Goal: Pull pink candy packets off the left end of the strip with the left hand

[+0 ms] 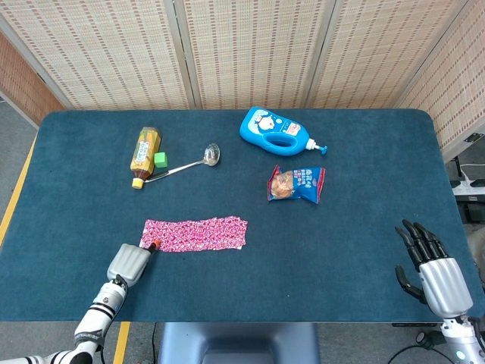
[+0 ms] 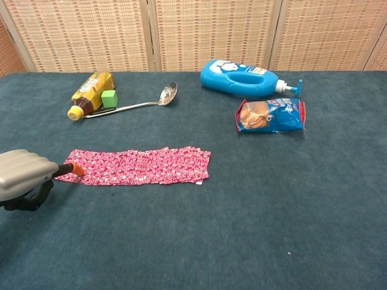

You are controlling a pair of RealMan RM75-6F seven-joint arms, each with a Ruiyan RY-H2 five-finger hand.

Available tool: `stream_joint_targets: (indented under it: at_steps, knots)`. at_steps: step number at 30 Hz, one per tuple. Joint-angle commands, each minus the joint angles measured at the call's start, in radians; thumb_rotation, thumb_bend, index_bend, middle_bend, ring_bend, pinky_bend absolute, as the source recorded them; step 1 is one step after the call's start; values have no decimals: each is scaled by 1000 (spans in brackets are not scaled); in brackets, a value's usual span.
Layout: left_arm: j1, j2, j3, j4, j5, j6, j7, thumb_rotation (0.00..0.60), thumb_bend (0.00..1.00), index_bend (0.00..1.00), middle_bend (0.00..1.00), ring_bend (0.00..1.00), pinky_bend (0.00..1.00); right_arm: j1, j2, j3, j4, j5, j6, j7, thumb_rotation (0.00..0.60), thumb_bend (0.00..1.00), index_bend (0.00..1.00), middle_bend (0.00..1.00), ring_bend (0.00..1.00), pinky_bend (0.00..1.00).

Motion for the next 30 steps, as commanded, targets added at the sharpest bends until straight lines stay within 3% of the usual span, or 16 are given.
stream_joint_targets:
  at_steps: [1, 10, 30]
  knots:
    - [-6, 2, 5, -4, -12, 5, 5, 600, 937, 233, 716, 711, 657, 0, 1, 0, -1, 0, -1, 0, 600, 456, 0, 0, 0, 154]
    - [-16, 5, 6, -9, -99, 53, 57, 600, 938, 205, 715, 710, 658, 1, 5, 0, -4, 1, -9, 2, 600, 455, 0, 0, 0, 154]
    - [-21, 32, 7, 3, -208, 99, 43, 600, 942, 160, 715, 710, 659, 4, 3, -2, -4, 0, -24, -9, 600, 456, 0, 0, 0, 154]
